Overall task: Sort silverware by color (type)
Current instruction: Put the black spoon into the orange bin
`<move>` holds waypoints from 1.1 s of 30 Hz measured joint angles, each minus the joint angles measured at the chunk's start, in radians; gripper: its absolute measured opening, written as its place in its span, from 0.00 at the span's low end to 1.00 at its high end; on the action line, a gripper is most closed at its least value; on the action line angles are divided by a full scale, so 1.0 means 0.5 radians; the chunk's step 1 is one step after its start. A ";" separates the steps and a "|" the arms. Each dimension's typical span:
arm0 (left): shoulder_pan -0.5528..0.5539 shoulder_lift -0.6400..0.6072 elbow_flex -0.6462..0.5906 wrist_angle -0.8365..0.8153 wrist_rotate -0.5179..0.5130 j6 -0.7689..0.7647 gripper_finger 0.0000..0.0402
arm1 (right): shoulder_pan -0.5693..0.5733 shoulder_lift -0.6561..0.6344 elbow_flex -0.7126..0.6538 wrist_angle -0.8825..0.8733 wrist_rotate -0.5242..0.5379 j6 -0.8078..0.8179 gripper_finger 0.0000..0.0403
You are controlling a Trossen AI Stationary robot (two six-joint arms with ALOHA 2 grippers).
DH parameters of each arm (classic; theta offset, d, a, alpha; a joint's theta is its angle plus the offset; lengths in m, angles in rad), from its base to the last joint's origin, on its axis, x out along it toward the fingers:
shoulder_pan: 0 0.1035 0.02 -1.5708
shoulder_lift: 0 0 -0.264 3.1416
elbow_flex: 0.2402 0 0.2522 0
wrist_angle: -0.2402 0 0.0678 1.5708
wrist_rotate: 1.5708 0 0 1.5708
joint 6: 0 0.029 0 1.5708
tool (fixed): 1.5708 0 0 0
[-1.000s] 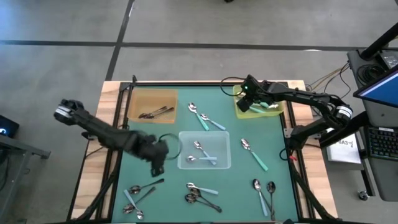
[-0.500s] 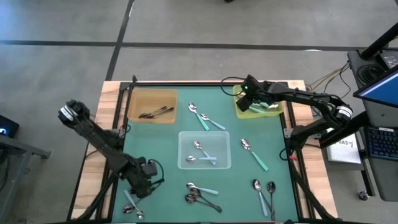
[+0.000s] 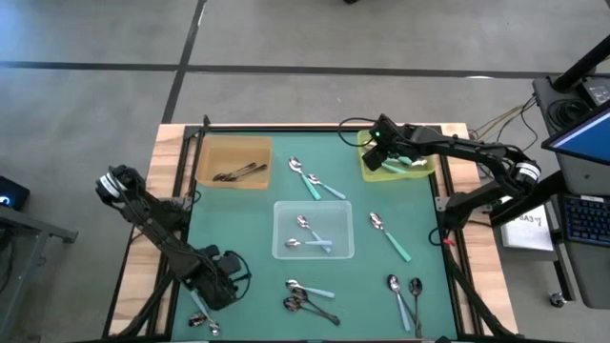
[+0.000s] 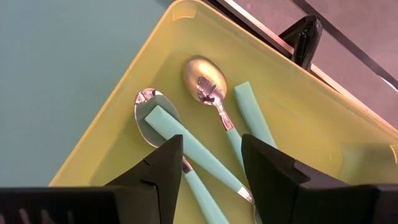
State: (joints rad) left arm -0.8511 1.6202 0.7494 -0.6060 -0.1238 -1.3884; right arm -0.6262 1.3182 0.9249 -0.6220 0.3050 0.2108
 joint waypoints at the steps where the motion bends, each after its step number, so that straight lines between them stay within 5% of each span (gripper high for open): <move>1: 0.000 0.014 0.002 -0.009 0.000 -0.011 0.24 | 0.000 0.000 0.000 0.000 0.000 -0.001 0.39; 7: 0.006 0.020 0.003 -0.062 -0.009 -0.046 0.04 | 0.001 0.000 0.000 0.011 0.002 -0.002 0.39; 11: 0.012 -0.095 -0.023 -0.083 -0.059 -0.085 0.01 | 0.001 0.000 0.000 0.014 0.003 -0.003 0.39; 22: 0.248 -0.688 -0.038 -0.784 -0.815 -0.168 0.00 | 0.000 0.000 0.000 0.033 0.004 -0.006 0.39; 29: 0.777 -1.030 -0.037 -0.901 -1.304 0.456 0.00 | 0.000 0.000 0.000 0.084 0.004 -0.027 0.39; 33: 1.248 -1.134 -0.037 -0.852 -1.396 1.013 0.00 | 0.001 0.000 0.000 0.118 0.004 -0.027 0.39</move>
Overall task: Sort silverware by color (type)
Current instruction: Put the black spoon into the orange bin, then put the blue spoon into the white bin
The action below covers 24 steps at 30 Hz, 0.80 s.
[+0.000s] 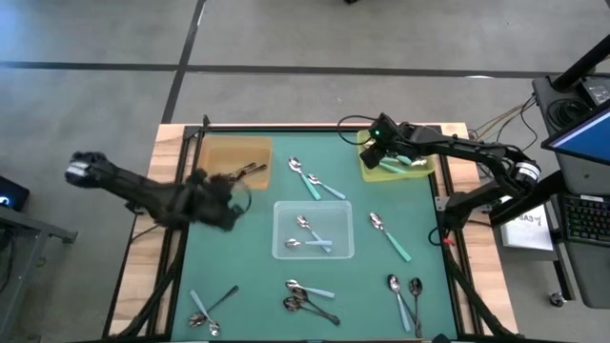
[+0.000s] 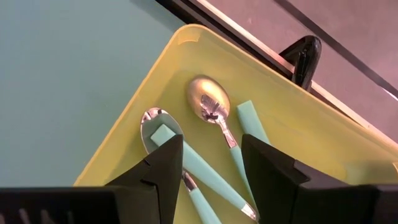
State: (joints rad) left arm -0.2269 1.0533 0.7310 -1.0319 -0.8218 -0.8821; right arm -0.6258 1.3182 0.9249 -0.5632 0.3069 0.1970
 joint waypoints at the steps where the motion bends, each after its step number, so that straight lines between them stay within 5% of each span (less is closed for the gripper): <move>1: 0.122 -0.015 0.000 0.022 0.000 0.138 0.00 | -0.001 0.000 0.000 0.002 0.000 -0.005 0.39; 5: 0.607 -0.058 0.000 0.241 0.018 0.609 0.00 | 0.000 0.000 0.000 0.001 0.000 -0.028 0.39; 12: 1.236 -0.058 -0.016 0.794 0.397 1.164 0.01 | 0.000 0.000 0.000 0.001 0.000 -0.029 0.39; 15: 1.370 -0.026 -0.017 0.858 0.597 1.285 0.04 | -0.001 0.000 0.000 -0.001 0.000 -0.031 0.39; 21: 1.431 0.018 -0.019 0.866 0.535 1.408 0.14 | -0.001 0.000 0.000 -0.006 0.000 -0.029 0.39; 24: 1.423 0.016 -0.019 0.863 0.697 1.395 0.18 | 0.000 0.000 0.000 -0.003 0.000 -0.020 0.39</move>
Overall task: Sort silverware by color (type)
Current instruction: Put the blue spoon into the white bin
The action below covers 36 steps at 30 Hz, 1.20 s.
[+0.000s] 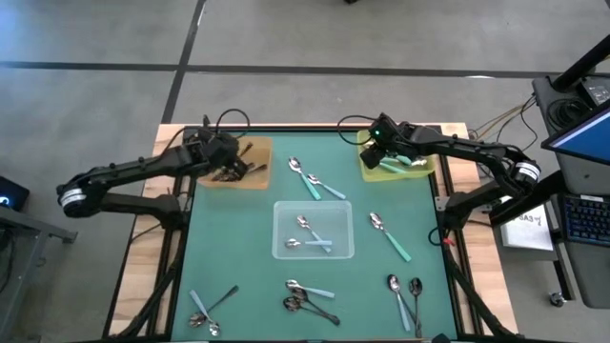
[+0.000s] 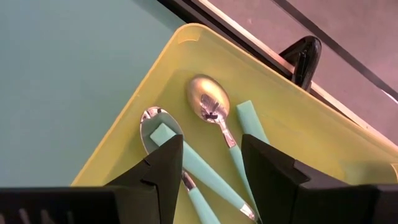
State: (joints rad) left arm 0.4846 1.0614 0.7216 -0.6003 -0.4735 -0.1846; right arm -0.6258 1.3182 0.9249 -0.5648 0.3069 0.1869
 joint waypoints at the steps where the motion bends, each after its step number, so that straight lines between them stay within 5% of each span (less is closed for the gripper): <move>1: -0.007 -0.003 0.000 -0.001 0.137 -0.021 0.19 | -0.001 0.000 0.000 0.001 0.000 -0.005 0.39; 6: -0.136 -0.007 -0.014 0.111 1.045 -0.246 0.22 | -0.001 0.000 0.000 0.003 0.000 -0.031 0.39; 9: -0.372 0.000 -0.040 0.157 1.267 -0.397 0.22 | 0.000 0.000 0.000 0.003 0.000 -0.031 0.39; 18: -1.326 0.108 -0.027 0.154 0.893 -1.261 0.22 | -0.001 0.000 0.000 0.004 0.000 -0.030 0.39; 25: -1.923 0.238 0.002 -0.136 0.609 -2.482 0.22 | -0.001 0.000 0.000 0.004 0.000 -0.029 0.39; 29: -2.190 0.344 0.007 -0.220 0.558 -3.197 0.22 | -0.001 0.000 0.000 0.004 0.000 -0.029 0.39; 36: -2.607 0.545 0.012 -0.085 0.693 -3.999 0.22 | -0.001 0.000 0.000 0.005 0.000 -0.029 0.39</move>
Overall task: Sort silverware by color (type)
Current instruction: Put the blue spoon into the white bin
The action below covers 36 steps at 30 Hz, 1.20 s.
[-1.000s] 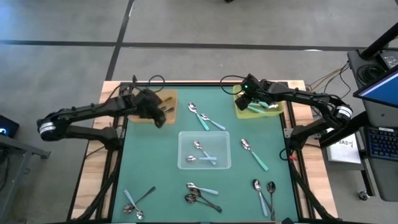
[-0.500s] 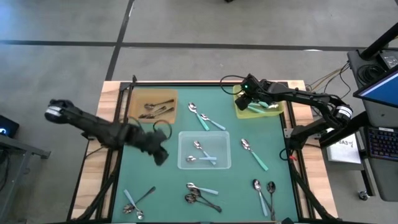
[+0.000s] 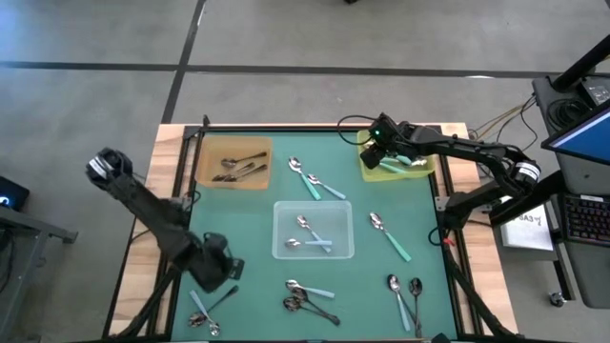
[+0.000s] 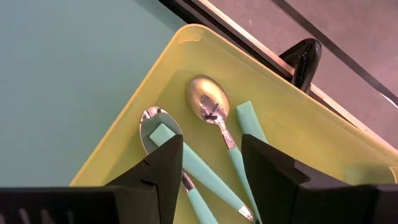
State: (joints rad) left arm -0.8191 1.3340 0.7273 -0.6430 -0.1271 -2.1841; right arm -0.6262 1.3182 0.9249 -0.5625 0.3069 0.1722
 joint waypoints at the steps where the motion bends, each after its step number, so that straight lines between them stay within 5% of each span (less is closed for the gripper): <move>1: -0.058 0.034 0.019 -0.006 0.041 -0.099 0.22 | 0.001 0.000 0.000 -0.001 0.000 0.000 0.39; 5: -0.239 0.181 0.228 -0.170 0.188 -0.320 0.24 | 0.000 0.000 0.000 0.000 0.000 0.000 0.39; 14: -0.272 0.723 1.005 -1.193 0.553 -0.366 0.40 | 0.001 0.000 0.000 0.000 0.000 0.000 0.39; 22: -0.285 0.986 1.129 -1.076 0.698 -0.424 0.54 | 0.000 0.000 0.000 0.000 0.000 0.001 0.39; 36: -0.290 1.199 1.087 -0.781 0.813 -0.482 0.50 | 0.000 0.000 0.000 0.001 0.001 0.001 0.39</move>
State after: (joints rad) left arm -0.9642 1.9337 1.2706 -1.0335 0.2796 -2.4252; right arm -0.6262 1.3182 0.9249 -0.5621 0.3073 0.1726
